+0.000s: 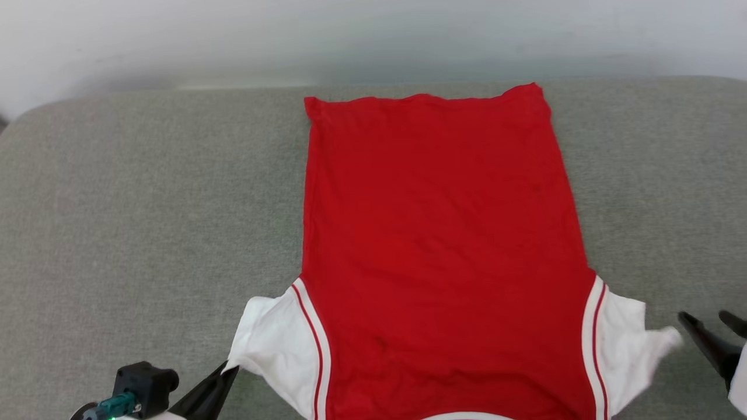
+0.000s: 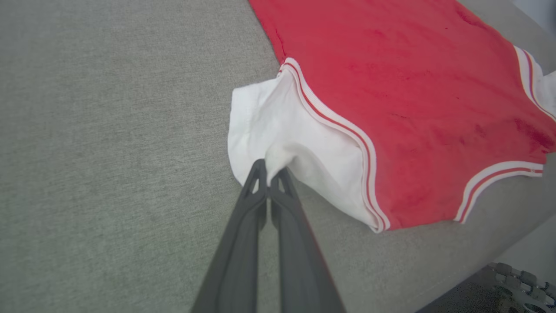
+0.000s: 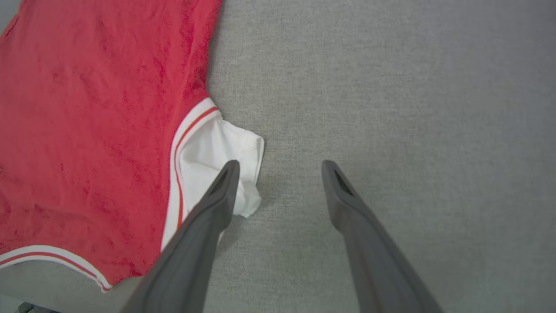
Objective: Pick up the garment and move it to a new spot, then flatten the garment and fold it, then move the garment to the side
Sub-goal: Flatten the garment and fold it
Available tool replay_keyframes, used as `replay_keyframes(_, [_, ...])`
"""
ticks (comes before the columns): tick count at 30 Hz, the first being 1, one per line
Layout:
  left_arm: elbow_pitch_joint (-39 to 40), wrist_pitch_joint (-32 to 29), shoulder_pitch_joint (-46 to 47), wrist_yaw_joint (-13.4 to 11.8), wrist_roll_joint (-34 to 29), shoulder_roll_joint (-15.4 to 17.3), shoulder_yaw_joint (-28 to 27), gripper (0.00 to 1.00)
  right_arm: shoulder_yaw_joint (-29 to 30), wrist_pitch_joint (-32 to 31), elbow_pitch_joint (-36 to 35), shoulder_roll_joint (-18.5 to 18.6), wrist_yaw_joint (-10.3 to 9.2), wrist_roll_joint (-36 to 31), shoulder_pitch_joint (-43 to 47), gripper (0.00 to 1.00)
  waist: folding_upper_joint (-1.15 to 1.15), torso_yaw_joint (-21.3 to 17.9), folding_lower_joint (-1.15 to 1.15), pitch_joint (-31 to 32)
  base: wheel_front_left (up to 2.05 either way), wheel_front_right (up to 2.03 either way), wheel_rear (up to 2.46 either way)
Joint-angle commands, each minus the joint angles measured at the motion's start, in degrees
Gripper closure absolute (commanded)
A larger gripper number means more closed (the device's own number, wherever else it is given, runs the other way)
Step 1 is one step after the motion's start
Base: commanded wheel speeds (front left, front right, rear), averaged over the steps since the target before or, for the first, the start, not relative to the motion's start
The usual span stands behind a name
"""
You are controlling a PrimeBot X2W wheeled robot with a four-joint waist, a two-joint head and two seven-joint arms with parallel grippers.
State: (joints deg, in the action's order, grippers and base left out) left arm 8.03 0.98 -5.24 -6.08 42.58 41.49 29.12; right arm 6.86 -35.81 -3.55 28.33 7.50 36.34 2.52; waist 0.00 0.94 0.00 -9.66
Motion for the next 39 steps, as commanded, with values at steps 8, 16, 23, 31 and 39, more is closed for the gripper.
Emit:
replay_keyframes(8, [9.92,-5.14,2.72,-0.20,0.87,0.58,1.11,1.00,4.85,-17.53,-7.15,-3.65,-0.02,-0.15,-13.15,0.00,0.00,4.41,0.00,-6.11,0.00,0.00,0.00])
replay_keyframes(16, [18.60,-8.53,7.21,-0.11,-1.14,0.62,2.17,1.00,6.62,-36.70,-5.52,-6.57,-0.02,-5.72,-32.56,0.00,0.00,10.11,0.00,-15.38,0.00,0.00,0.00])
replay_keyframes(23, [22.31,-9.72,11.23,0.38,-3.51,-0.64,3.44,1.00,9.13,-45.02,0.26,-6.92,-0.02,-15.32,-49.54,0.00,0.00,15.37,0.00,-22.94,0.00,0.00,0.00])
replay_keyframes(31, [22.71,-9.79,16.03,2.25,-4.67,-2.58,4.68,1.00,9.21,-48.38,7.89,-4.08,-0.02,-25.82,-63.43,0.00,0.00,19.86,0.00,-29.22,0.00,0.00,0.00])
replay_keyframes(39, [21.95,-8.83,17.34,3.26,-4.50,-4.54,5.86,1.00,9.98,-47.81,13.14,-3.47,-0.02,-31.74,-69.02,0.00,0.00,22.83,0.00,-31.64,0.00,0.00,0.00])
